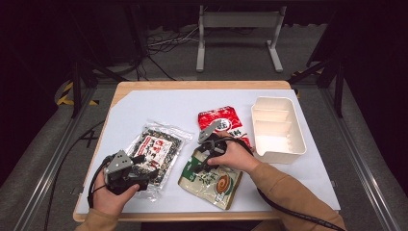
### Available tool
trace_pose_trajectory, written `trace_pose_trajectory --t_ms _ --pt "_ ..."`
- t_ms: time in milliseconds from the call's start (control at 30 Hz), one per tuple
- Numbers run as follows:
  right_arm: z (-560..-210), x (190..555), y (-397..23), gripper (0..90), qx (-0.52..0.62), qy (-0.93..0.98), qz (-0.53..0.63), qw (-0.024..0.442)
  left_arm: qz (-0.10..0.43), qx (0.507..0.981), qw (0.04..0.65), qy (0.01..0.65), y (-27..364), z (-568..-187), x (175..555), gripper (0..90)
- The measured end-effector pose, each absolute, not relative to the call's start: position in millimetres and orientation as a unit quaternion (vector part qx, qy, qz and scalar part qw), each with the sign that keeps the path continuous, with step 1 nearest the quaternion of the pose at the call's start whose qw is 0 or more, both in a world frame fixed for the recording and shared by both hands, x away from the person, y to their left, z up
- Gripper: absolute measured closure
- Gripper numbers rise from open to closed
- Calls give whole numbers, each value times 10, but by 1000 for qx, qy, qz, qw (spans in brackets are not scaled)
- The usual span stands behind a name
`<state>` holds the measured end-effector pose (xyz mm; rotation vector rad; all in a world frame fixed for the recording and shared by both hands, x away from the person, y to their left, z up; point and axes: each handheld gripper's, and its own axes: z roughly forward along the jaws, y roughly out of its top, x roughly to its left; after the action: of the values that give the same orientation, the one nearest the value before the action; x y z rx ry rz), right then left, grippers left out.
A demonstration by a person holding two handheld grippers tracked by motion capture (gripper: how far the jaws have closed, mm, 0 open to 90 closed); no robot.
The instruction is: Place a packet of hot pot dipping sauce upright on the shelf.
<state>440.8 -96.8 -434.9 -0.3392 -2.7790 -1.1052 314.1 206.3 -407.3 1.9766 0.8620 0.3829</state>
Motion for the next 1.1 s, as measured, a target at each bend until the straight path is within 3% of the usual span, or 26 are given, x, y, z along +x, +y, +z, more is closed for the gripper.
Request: trace_pose_trajectory --t_ms 267,567,733,1100 --pt "-4259 4384 -1045 271 -103 -919 -376 57 152 802 458 351 2038 -4078 3159 271" --pt "-4055 4283 -1134 482 -72 -929 -361 34 148 805 457 347 2012 -4083 3192 264" --pt "-3989 4208 -1132 565 -49 -935 -349 45 147 806 456 346 1997 -4085 3198 262" --pt "-4169 4176 -1049 576 -39 -951 -303 57 149 807 456 344 2004 -4086 3199 258"
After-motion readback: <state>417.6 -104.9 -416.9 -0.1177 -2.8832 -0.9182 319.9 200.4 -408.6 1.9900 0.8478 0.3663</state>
